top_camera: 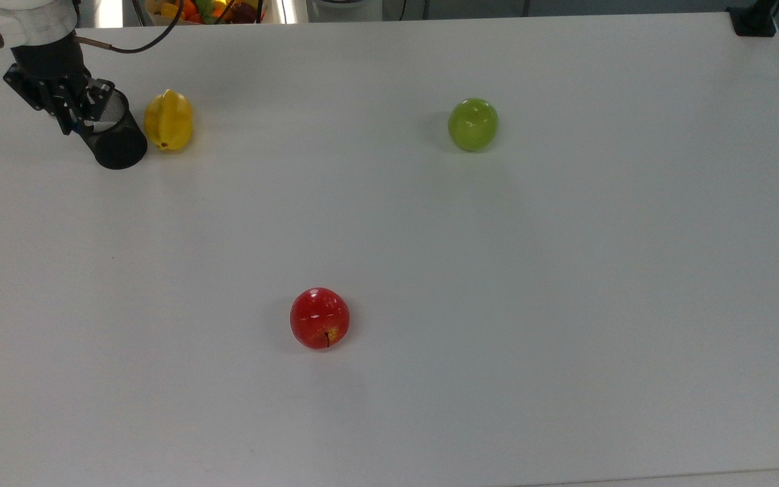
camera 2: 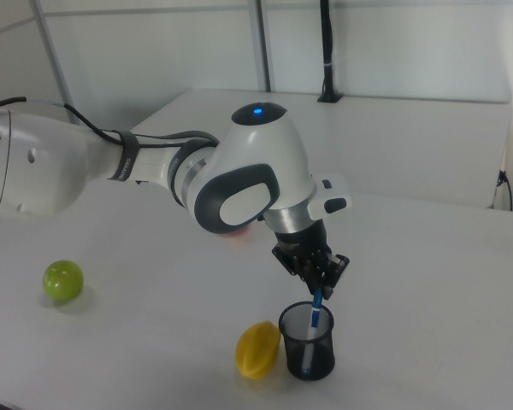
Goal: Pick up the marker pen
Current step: 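Lower the gripper and grasp the blue-capped marker in the cup, then lift the marker up out of the pen cup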
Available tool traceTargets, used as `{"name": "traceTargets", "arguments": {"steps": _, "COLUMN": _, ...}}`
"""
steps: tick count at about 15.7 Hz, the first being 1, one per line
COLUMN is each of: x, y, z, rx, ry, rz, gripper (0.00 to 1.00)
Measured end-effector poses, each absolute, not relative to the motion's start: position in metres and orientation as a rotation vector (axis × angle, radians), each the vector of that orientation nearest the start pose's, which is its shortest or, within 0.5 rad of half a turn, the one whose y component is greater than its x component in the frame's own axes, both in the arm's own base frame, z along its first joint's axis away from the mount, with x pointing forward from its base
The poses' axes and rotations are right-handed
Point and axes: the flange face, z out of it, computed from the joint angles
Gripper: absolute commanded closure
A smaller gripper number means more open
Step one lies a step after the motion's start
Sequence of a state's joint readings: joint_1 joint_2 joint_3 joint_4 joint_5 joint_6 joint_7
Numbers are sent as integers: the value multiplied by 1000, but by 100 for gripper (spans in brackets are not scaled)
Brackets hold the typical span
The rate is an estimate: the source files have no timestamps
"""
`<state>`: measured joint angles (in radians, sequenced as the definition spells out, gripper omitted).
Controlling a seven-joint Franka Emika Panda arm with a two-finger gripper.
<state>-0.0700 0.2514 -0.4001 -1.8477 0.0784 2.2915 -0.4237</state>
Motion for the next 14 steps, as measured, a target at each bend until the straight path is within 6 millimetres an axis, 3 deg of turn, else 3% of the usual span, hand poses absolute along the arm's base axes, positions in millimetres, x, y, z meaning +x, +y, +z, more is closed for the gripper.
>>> {"name": "traceTargets", "arguments": {"steps": 4, "x": 576, "y": -273, "z": 420, "rx": -3247, "ry": 115, "rz": -294, "gripper": 93}}
{"name": "traceTargets", "arguments": {"steps": 8, "x": 577, "y": -273, "z": 423, "rx": -3248, "ry": 114, "rz": -301, "gripper": 93}}
{"name": "traceTargets", "arguments": {"steps": 11, "x": 579, "y": -274, "z": 437, "rx": -3251, "ry": 114, "rz": -343, "gripper": 93}}
{"name": "traceTargets", "arguments": {"steps": 14, "x": 578, "y": -276, "z": 465, "rx": -3251, "ry": 119, "rz": -425, "gripper": 93}}
